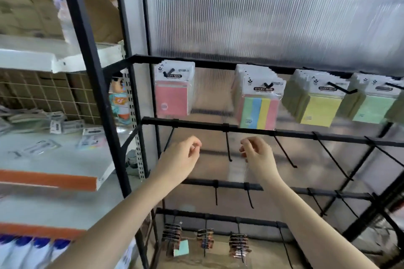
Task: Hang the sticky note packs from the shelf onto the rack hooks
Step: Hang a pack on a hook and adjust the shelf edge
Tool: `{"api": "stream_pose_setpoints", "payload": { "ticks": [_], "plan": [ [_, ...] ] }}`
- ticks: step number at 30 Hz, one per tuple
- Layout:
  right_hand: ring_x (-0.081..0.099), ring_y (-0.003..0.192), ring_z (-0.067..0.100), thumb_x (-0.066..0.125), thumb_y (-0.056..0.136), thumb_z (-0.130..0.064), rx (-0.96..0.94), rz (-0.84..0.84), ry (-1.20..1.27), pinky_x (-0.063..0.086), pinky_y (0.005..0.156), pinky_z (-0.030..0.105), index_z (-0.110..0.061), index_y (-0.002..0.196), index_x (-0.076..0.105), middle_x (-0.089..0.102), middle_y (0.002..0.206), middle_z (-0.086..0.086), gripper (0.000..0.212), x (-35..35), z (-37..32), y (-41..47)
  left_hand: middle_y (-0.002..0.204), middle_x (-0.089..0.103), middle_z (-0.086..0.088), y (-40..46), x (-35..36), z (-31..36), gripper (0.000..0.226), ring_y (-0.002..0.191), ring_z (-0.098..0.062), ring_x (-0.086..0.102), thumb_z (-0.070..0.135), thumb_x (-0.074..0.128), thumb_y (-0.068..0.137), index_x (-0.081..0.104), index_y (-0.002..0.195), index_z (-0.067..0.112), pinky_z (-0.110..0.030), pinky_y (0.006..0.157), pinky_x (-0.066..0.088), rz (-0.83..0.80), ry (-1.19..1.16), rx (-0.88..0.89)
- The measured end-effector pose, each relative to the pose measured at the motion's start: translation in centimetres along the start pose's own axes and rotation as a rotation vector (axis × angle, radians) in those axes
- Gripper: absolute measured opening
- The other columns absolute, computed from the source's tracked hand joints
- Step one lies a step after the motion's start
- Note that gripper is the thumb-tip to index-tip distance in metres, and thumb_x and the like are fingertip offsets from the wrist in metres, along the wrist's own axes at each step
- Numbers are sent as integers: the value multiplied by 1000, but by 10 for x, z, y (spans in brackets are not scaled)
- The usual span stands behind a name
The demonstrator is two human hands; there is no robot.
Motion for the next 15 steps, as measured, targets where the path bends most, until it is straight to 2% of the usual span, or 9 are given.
{"api": "stream_pose_setpoints", "payload": {
  "ticks": [2, 5, 9, 11, 15],
  "plan": [
    [60, 75, 14, 51, 97, -23, -59, -84, -65, 43, 61, 21, -18, 91, 59, 64, 83, 0, 11, 19, -15, -13, 98, 66, 8, -22, -16, -7, 15, 77, -9, 60, 25, 46, 98, 57, 107, 23, -23, 61, 49, 49, 113, -32],
    [56, 73, 5, 51, 97, -27, -175, -235, -132, 40, 58, 12, -18, 96, 59, 61, 82, -7, 11, 55, -41, -41, 97, 65, 4, -59, -41, -23, 17, 79, -16, 62, 23, 47, 97, 58, 109, 20, -36, 68, 54, 92, 214, -149],
    [54, 69, 7, 51, 97, -28, -317, -419, -189, 43, 61, 22, -24, 84, 53, 59, 78, -7, 13, 110, -77, -85, 92, 64, 5, -108, -74, -59, 13, 69, -15, 60, 23, 48, 96, 58, 105, 21, -34, 61, 52, 95, 294, -301],
    [57, 75, 14, 51, 96, -27, -367, -494, -234, 47, 67, 29, -16, 92, 58, 62, 86, -2, 14, 142, -91, -104, 89, 62, 3, -129, -91, -81, 13, 66, -17, 58, 23, 47, 96, 55, 106, 21, -33, 59, 50, 73, 329, -374],
    [61, 86, 25, 51, 96, -28, -411, -619, -276, 51, 74, 37, -9, 101, 60, 65, 95, 6, 21, 206, -111, -131, 106, 62, 1, -160, -127, -125, 18, 90, -25, 61, 27, 45, 96, 53, 111, 23, -31, 65, 42, 113, 374, -475]
  ]
}}
Point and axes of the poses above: each hand's wrist, its own y-axis towards the middle knuckle, its own x-axis out of the palm, z = x × y, the point moved 5 cm from there along y, towards the middle knuckle
